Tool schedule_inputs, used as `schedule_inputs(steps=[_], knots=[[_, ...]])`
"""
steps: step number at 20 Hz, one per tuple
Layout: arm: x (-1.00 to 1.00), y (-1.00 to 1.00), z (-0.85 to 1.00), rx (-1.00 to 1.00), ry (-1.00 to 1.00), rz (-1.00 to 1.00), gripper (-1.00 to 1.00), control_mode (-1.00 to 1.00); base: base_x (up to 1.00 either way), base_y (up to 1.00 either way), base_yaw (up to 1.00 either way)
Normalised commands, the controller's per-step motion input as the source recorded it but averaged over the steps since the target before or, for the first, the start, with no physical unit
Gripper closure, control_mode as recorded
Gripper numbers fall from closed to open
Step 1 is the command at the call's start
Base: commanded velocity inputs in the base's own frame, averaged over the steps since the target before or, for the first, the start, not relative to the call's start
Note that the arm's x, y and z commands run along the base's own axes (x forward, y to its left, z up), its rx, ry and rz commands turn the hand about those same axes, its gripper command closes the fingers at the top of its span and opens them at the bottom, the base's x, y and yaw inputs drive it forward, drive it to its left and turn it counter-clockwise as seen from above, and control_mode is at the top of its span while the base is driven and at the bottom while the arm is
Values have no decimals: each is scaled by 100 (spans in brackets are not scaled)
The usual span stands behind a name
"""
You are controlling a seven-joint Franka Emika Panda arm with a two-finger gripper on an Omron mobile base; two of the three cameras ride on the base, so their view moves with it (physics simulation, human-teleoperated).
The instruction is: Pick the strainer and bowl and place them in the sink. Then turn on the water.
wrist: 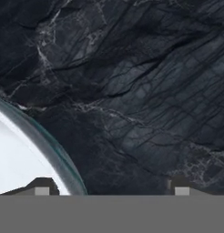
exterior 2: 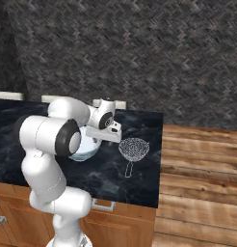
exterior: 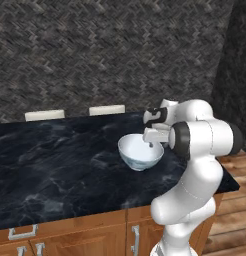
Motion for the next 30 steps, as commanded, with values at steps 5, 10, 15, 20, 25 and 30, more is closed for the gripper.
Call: schedule_inputs(steps=[5, 10, 15, 20, 25, 30], knots=[[0, 1, -5, 0, 5, 0, 100, -100, 0, 0, 0], [-10, 0, -1, 0, 5, 0, 100, -100, 0, 0, 0], [-53, -7, 27, 0, 0, -1, 100, -100, 0, 0, 0], [-72, -7, 70, 0, 0, -6, 100, -100, 0, 0, 0], [-62, -1, 87, 0, -1, -10, 100, -100, 0, 0, 0], [-52, -1, 84, 1, 0, -10, 100, -100, 0, 0, 0]])
